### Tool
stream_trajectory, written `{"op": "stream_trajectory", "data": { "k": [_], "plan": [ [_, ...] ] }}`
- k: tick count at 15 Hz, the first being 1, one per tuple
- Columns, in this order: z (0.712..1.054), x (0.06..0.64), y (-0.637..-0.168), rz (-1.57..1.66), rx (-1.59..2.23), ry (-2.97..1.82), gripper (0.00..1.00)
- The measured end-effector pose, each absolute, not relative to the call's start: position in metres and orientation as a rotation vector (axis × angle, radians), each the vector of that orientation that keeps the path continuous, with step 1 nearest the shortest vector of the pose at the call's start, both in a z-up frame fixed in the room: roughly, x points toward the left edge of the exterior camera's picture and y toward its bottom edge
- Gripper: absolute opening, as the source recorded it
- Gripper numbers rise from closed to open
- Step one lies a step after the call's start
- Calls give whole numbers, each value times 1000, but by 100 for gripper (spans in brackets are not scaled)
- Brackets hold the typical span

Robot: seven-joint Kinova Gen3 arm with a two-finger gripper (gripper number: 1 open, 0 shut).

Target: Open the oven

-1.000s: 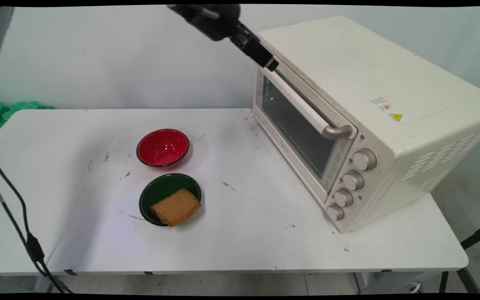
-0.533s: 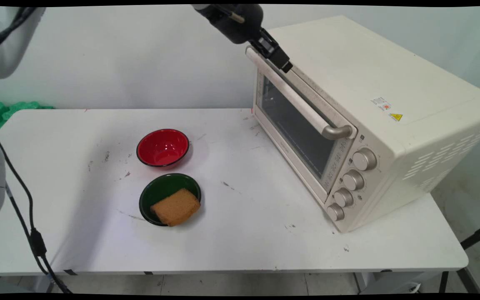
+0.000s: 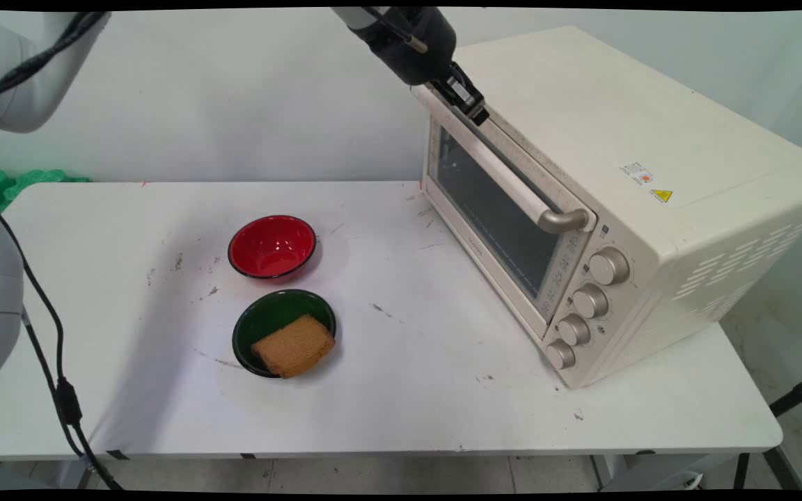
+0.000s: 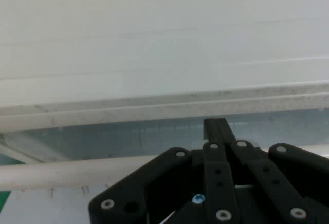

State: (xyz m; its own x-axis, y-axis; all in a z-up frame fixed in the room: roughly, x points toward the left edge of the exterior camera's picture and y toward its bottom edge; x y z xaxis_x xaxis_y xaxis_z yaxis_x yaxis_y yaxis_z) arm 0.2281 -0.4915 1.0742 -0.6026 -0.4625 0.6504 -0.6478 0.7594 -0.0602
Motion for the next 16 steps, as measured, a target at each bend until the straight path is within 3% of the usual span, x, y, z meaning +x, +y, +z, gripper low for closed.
{"op": "stream_trajectory", "data": {
  "k": [16],
  "plan": [
    [1052, 217, -504, 353, 838, -2370, 0]
  ]
}}
